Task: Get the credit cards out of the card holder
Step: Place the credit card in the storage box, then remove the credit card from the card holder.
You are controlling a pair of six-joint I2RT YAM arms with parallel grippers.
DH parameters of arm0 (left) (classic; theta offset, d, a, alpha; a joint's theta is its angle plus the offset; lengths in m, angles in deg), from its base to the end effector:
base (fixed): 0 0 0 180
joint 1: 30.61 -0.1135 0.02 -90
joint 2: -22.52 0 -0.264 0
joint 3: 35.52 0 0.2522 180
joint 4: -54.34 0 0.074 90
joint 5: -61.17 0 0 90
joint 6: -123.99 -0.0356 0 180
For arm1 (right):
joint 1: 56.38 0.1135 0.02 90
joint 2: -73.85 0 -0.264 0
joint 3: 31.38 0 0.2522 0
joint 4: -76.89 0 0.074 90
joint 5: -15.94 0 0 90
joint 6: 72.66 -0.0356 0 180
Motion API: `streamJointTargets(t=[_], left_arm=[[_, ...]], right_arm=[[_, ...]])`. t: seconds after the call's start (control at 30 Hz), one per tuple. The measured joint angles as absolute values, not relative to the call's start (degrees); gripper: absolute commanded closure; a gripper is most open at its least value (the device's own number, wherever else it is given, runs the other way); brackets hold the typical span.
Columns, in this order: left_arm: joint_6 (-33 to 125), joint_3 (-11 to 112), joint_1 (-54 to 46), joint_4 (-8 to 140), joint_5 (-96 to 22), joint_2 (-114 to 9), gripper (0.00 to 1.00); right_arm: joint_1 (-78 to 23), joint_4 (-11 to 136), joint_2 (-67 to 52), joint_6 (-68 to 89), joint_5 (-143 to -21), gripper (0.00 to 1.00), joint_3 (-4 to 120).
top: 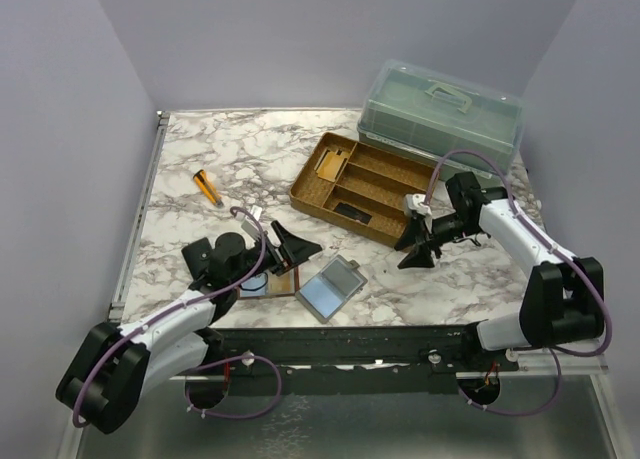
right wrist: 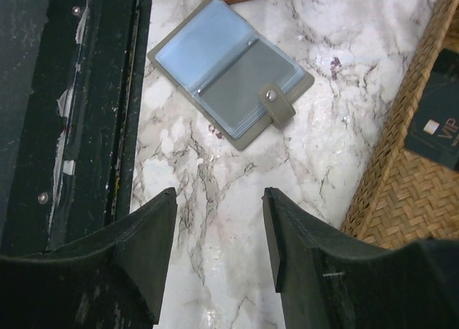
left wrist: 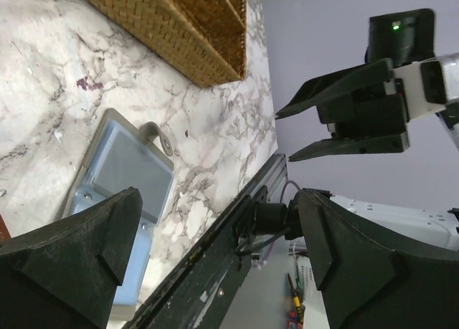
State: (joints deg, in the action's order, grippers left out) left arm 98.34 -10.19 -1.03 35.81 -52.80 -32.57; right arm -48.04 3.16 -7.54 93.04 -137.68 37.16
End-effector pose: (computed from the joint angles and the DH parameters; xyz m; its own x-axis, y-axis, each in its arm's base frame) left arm 0.1601 -0.1075 0.1841 -0.7923 -0.4974 -0.3533 0.1926 0.3455 -0.9184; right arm 0.2246 0.0652 0.2288 -0.1303 -0.4543 -0.8813 -0.9860 -0.0336 0.1631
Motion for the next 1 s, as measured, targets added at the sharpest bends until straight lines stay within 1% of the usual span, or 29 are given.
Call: streamJointTargets(t=[0.17,0.23,0.43,0.67,0.77,0.9,1.0], left_arm=[[98.17,-8.49,0.29,37.97,-54.55,-34.84,0.01],[96.97,-6.85,2.32,41.12,-54.15,-34.84,0.01],[92.29,-2.39,7.96,52.46,-48.91,-31.11,0.02],[90.28,-1.69,11.67,59.11,-44.51,-28.75,0.07],[90.06,-1.38,14.38,61.99,-42.37,-28.72,0.10],[90.89,-1.27,17.57,65.05,-38.81,-27.74,0.12],[92.35,-0.94,20.57,66.91,-34.96,-27.37,0.16]], right_arm=[[-48.04,2.97,-3.17,94.44,-139.10,0.39,37.05],[-48.04,2.97,-1.97,94.85,-139.58,0.39,36.97],[-48.04,2.90,-1.14,95.86,-141.05,0.35,36.18],[-47.78,0.91,-1.24,98.94,-143.91,0.30,36.16],[-46.84,-0.18,-1.64,100.36,-144.87,0.30,36.16],[-43.06,-0.38,-1.66,100.30,-144.89,0.29,36.18],[-40.44,0.69,-1.14,98.46,-144.11,0.29,36.18]])
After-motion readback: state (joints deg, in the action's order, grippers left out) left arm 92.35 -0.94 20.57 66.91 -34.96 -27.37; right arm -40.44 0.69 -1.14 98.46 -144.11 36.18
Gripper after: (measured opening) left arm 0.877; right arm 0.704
